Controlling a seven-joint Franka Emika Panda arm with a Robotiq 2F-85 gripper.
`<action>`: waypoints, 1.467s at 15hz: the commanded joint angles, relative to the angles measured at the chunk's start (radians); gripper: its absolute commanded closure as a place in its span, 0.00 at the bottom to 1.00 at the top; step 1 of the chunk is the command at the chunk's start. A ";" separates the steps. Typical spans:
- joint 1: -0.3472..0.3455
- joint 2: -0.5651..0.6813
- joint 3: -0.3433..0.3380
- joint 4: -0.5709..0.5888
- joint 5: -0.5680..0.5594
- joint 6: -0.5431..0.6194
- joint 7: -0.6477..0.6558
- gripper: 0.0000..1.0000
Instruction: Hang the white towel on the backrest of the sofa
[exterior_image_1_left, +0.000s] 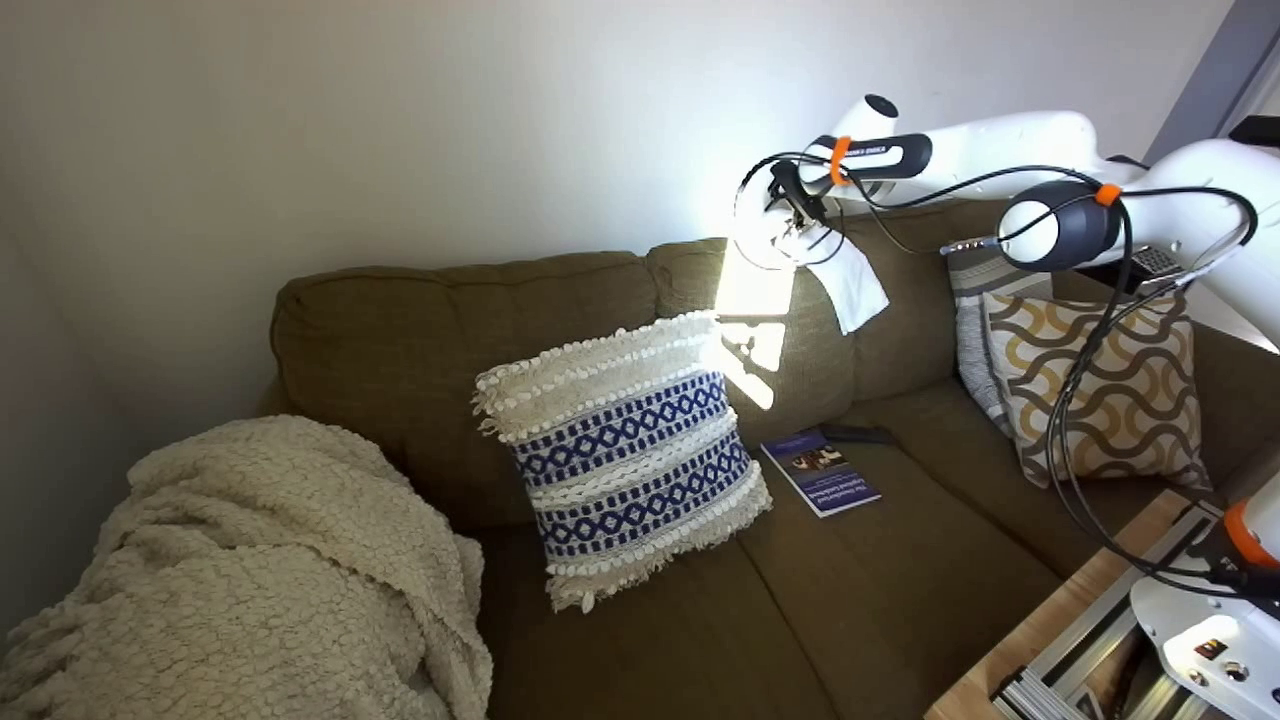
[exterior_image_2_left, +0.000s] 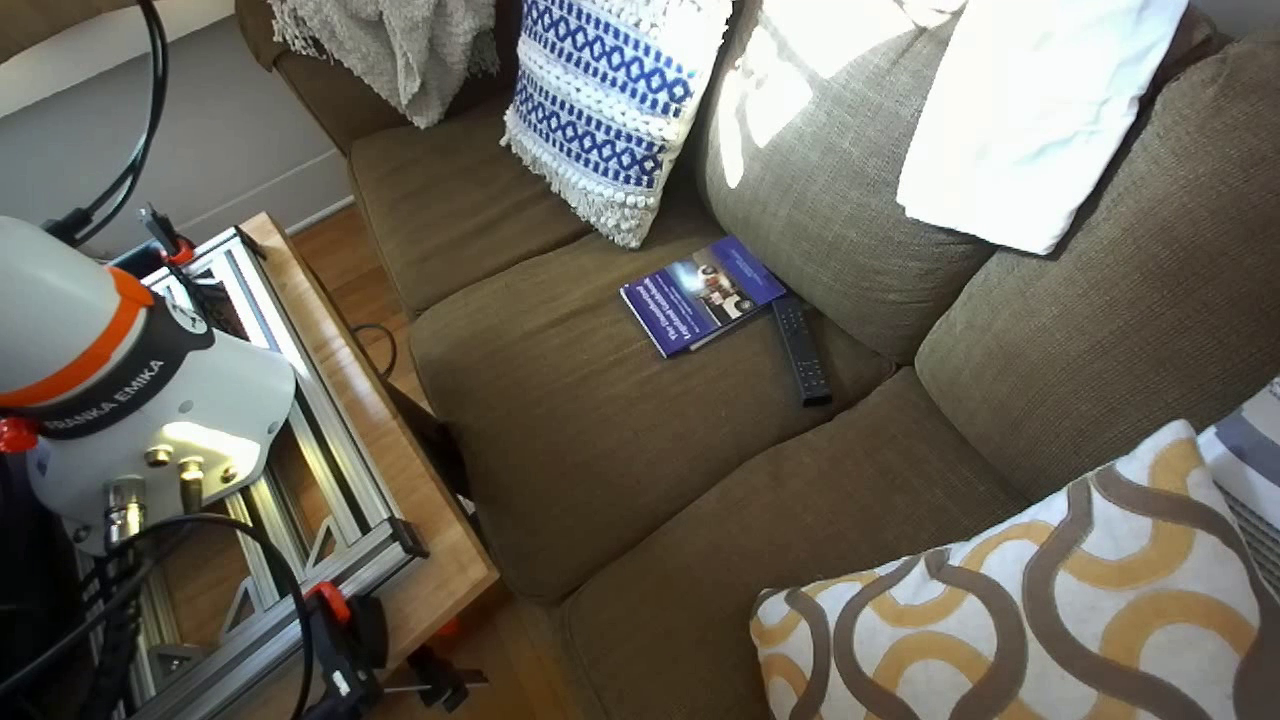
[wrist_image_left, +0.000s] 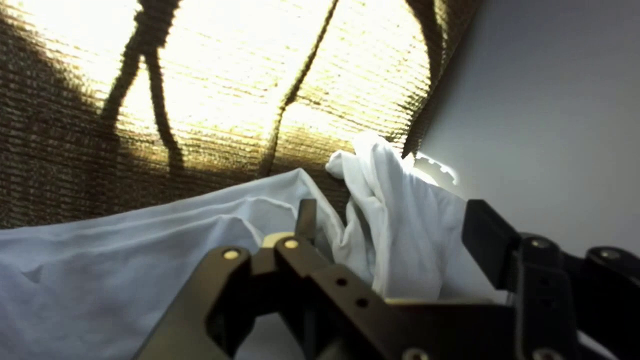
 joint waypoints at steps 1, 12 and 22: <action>-0.003 0.068 0.009 0.089 0.004 -0.013 0.011 0.55; 0.000 0.098 0.047 0.146 0.033 0.008 0.073 1.00; 0.012 0.127 0.081 0.165 0.060 0.167 0.230 1.00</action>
